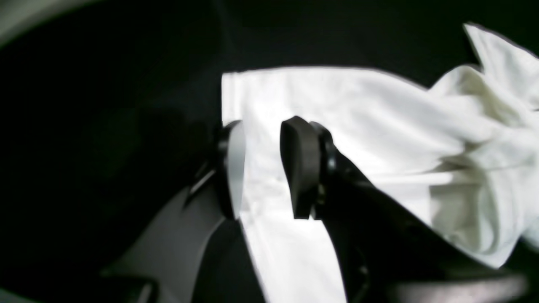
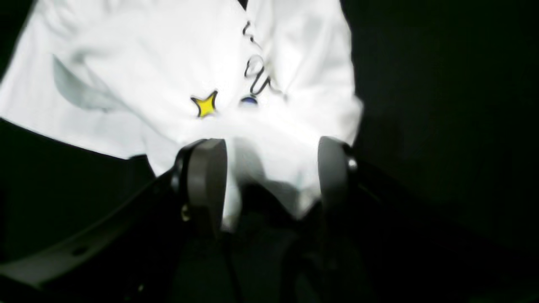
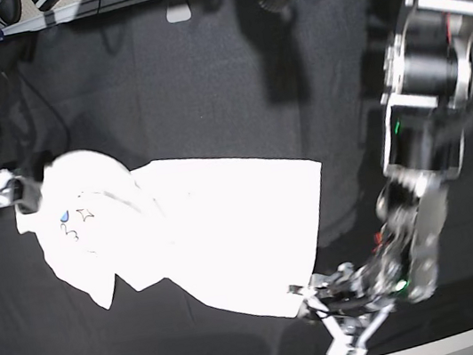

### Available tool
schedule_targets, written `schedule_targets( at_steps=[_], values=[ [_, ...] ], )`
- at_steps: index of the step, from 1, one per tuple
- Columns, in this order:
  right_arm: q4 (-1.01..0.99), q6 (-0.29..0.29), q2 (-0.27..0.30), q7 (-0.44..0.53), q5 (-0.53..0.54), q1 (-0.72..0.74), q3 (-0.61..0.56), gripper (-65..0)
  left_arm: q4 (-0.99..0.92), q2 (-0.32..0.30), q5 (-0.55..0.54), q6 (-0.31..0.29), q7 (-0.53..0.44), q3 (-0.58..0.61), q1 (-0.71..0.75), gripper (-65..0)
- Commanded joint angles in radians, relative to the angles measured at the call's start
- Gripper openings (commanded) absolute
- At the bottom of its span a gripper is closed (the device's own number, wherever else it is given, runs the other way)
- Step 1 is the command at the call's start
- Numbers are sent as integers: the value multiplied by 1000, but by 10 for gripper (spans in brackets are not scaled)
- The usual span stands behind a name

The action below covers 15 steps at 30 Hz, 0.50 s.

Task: Layout the t-shirt on the table in an organized manner, then fold the t-shirt properly
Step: 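Grasp the shirt hem with the left gripper and pull it outward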

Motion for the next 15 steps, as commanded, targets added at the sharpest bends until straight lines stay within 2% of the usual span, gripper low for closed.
schedule_targets(
  at_steps=[1, 7, 10, 13, 15],
  values=[
    [16, 9, 20, -5, 34, 13, 27, -319, -54, 14, -16, -3, -58, -3, -74, -480],
    [16, 9, 18, -23, 53, 12, 127, -319, -489, 45, -86, 2, -258, -4, -209, -479],
    [16, 9, 18, -23, 53, 11, 141, -319, -603, 45, -110, 13, -350, -3, -201, -479],
    [16, 9, 17, -23, 53, 6, 141, -319, -660, 45, -109, 74, -435, -3, -156, -479],
    [16, 9, 14, -23, 53, 6, 141, -319, -660, 45, -105, 92, -455, -3, -116, -479]
  ],
)
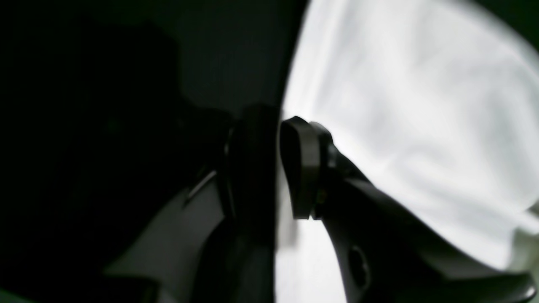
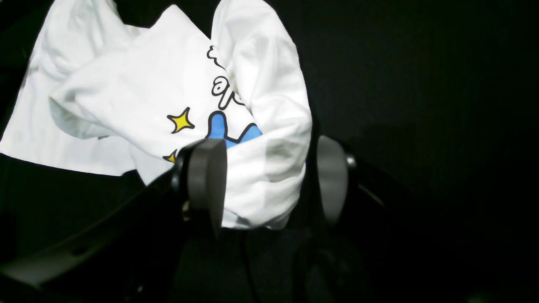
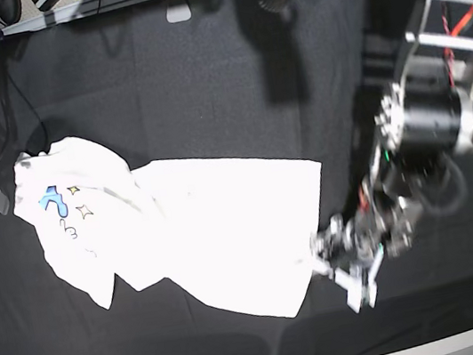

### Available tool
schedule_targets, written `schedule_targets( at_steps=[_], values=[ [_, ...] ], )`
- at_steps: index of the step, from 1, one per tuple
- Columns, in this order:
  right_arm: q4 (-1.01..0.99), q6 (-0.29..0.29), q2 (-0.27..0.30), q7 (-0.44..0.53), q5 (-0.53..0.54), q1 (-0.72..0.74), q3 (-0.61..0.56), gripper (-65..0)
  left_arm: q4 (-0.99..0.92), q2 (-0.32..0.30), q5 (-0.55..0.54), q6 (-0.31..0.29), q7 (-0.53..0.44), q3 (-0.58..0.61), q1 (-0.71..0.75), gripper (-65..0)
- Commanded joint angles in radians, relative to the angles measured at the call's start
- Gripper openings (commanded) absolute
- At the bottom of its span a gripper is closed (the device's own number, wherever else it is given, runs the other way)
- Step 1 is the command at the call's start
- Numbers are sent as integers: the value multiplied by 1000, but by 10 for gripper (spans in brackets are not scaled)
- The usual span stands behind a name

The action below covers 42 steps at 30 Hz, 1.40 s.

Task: Layout the t-shirt on the table in an organized manner, then fold the t-shirt properly
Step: 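Grasp the shirt hem with the left gripper and pull it outward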

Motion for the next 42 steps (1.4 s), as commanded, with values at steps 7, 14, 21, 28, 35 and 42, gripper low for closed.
schedule_targets(
  at_steps=[7, 14, 21, 28, 35, 42],
  values=[
    [16, 9, 22, 14, 18, 13, 8, -319, 17, 11, -6, -29, 0, -3, 13, -480],
    [16, 9, 22, 14, 18, 13, 7, -319, 32, 23, -10, -233, 26, -3, 11, -480],
    [16, 9, 22, 14, 18, 13, 8, -319, 107, 25, -8, -233, 176, -3, 12, -650],
    [16, 9, 22, 14, 18, 14, 8, -319, 194, 5, -90, -312, 662, -3, 24, -650],
    [16, 9, 22, 21, 18, 14, 8, -319, 294, -61, -385, -442, 993, -3, 106, -650],
    [16, 9, 22, 21, 18, 14, 7, -319, 450, -126, -457, -440, 1015, -3, 258, -650]
  ],
)
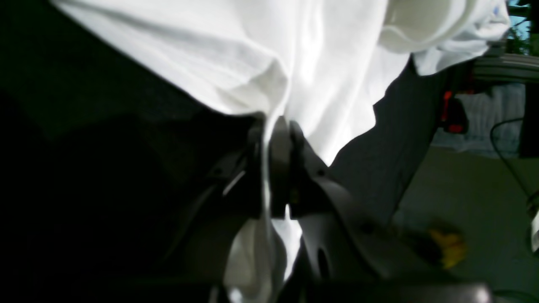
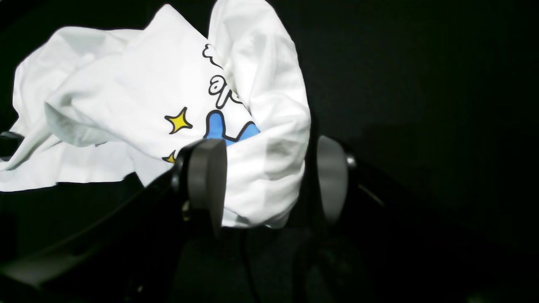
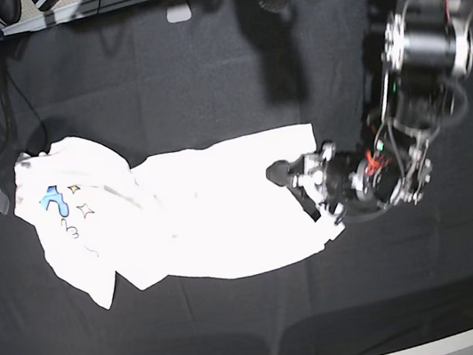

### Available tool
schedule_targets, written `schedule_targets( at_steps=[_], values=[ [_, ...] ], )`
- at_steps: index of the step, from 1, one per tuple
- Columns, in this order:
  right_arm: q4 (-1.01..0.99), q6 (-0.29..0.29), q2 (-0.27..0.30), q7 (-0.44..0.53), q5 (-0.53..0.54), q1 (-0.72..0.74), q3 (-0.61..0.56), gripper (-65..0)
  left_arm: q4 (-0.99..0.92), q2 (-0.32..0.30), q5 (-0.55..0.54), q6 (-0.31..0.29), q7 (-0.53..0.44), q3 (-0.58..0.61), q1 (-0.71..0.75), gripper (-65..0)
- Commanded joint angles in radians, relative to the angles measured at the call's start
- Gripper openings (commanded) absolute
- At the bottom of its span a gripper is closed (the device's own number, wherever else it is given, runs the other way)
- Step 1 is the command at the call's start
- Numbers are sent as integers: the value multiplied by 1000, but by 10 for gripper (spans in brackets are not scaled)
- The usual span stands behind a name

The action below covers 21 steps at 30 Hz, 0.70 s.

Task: Layout the t-shirt on the table in an organized manner, then fold the t-shirt properly
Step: 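Grasp the shirt hem with the left gripper and pull it outward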

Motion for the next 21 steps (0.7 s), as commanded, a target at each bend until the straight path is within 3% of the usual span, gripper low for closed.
schedule_targets(
  at_steps=[1, 11, 17, 21],
  values=[
    [16, 9, 22, 20, 18, 14, 7, -319, 37, -8, -6, 5, 30, -3, 6, -650],
    [16, 9, 22, 20, 17, 14, 7, -319, 571, -25, -26, 151, 18, -3, 256, -650],
    [16, 9, 22, 21, 18, 14, 7, -319, 885, -72, 237, 313, -89, -3, 421, -650],
    [16, 9, 22, 24, 18, 14, 7, -319, 1078, -104, 285, 364, -88, -4, 550, -650]
  ],
)
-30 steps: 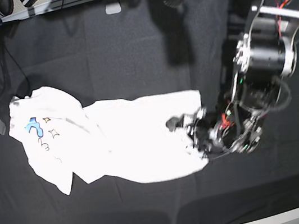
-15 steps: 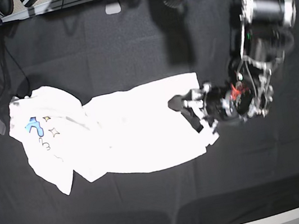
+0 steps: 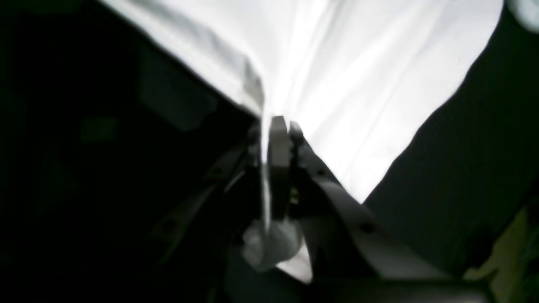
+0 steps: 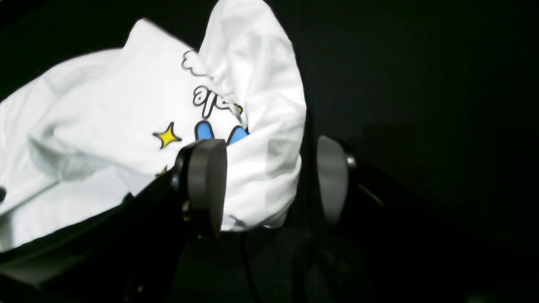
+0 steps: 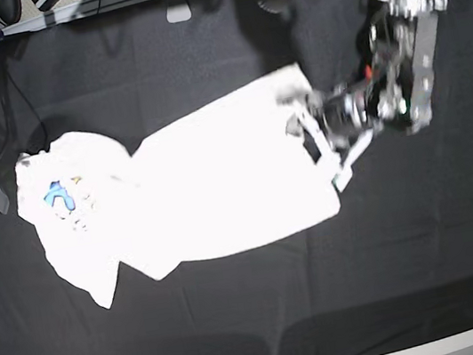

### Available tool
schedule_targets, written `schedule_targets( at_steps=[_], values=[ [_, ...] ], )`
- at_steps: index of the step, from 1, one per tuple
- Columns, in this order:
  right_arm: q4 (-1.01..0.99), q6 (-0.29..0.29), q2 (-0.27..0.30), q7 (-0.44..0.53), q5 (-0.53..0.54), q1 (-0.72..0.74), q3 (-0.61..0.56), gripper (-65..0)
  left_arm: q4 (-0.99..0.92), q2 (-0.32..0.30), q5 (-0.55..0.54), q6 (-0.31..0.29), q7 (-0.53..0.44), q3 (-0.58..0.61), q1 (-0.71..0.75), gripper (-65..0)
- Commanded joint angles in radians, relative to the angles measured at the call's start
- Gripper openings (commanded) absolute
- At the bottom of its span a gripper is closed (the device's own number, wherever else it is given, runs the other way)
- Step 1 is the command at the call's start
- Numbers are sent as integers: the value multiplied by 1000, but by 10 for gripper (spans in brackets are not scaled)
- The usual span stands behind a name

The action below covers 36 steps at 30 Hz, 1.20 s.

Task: Layout the t-shirt on the table in an organized manner, then fold the t-shirt properly
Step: 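Grasp the shirt hem with the left gripper and pull it outward, then release the hem with the left gripper and regrasp nearby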

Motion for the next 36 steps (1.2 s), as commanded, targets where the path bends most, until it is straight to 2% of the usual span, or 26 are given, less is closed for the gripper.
schedule_targets(
  at_steps=[1, 3, 6, 7, 9, 10, 11, 13, 16, 18, 20, 22, 26, 30, 34, 36],
  values=[
    [16, 9, 22, 29, 18, 14, 7, -319, 55, -1, -14, -6, -12, -2, 10, -650],
    [16, 9, 22, 37, 18, 14, 7, -319, 114, 2, -17, -7, -25, -2, 58, -650],
    [16, 9, 22, 37, 18, 16, 7, -319, 163, 2, -4, -6, -93, -2, 87, -650],
    [16, 9, 22, 37, 17, 16, 7, -319, 171, 2, 13, -6, -106, -2, 86, -618],
    [16, 9, 22, 37, 17, 16, 7, -319, 188, 2, 43, -6, -106, -2, 73, -465],
    [16, 9, 22, 37, 17, 16, 7, -319, 196, 2, 54, -2, -100, -2, 64, -412],
    [16, 9, 22, 37, 17, 16, 7, -319, 204, 2, 62, 13, -87, -2, 55, -385],
    [16, 9, 22, 37, 17, 16, 7, -319, 219, 1, 64, 47, -51, -2, 35, -381],
    [16, 9, 22, 37, 17, 16, 7, -319, 222, -1, 127, 46, -69, -2, 18, -381],
    [16, 9, 22, 37, 18, 16, 7, -319, 221, -1, 261, 47, -167, -2, 3, -381],
    [16, 9, 22, 36, 18, 16, 7, -319, 220, -1, 386, 77, -285, -3, -17, -381],
    [16, 9, 22, 35, 17, 16, 7, -319, 209, -1, 412, 78, -318, -3, -55, -386],
    [16, 9, 22, 35, 18, 16, 7, -319, 90, 0, 402, 56, -311, -3, -158, -386],
    [16, 9, 22, 35, 18, 16, 7, -319, -169, 0, 315, 49, -311, -3, -291, -386],
    [16, 9, 22, 35, 18, 16, 7, -319, -422, 0, 222, -50, -316, -3, -404, -401],
    [16, 9, 22, 35, 18, 16, 7, -319, -501, 0, 195, -82, -306, -3, -439, -401]
  ],
)
